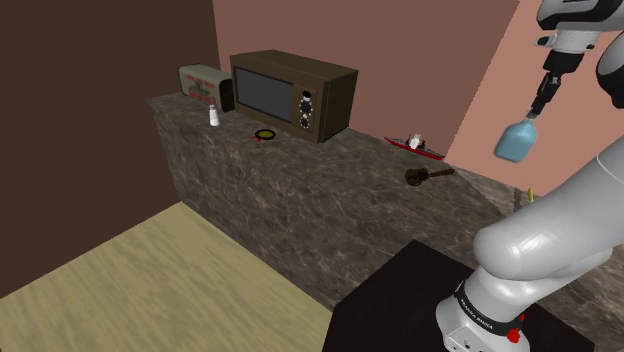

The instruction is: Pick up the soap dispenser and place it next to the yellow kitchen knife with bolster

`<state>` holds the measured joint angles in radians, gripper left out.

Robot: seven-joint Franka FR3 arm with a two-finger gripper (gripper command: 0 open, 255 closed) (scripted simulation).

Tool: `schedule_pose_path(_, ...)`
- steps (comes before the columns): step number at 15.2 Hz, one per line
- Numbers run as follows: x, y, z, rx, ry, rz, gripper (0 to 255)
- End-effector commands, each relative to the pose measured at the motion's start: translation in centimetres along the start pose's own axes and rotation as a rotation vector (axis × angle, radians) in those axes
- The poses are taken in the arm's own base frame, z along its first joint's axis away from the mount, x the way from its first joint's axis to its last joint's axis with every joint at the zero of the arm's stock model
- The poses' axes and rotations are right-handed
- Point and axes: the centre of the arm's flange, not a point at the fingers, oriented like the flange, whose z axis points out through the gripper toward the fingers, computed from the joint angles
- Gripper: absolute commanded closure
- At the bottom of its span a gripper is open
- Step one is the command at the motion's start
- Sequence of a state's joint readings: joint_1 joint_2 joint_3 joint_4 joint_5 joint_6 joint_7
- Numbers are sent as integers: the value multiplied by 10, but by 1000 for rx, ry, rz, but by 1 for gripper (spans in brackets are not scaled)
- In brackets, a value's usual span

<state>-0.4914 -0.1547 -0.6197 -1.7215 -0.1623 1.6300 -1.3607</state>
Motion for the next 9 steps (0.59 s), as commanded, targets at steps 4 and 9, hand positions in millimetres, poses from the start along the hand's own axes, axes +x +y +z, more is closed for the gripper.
schedule_pose_path(4,1,-1,27,-1,0,0,255)
schedule_pose_path(9,3,-2,53,-1,0,0,255)
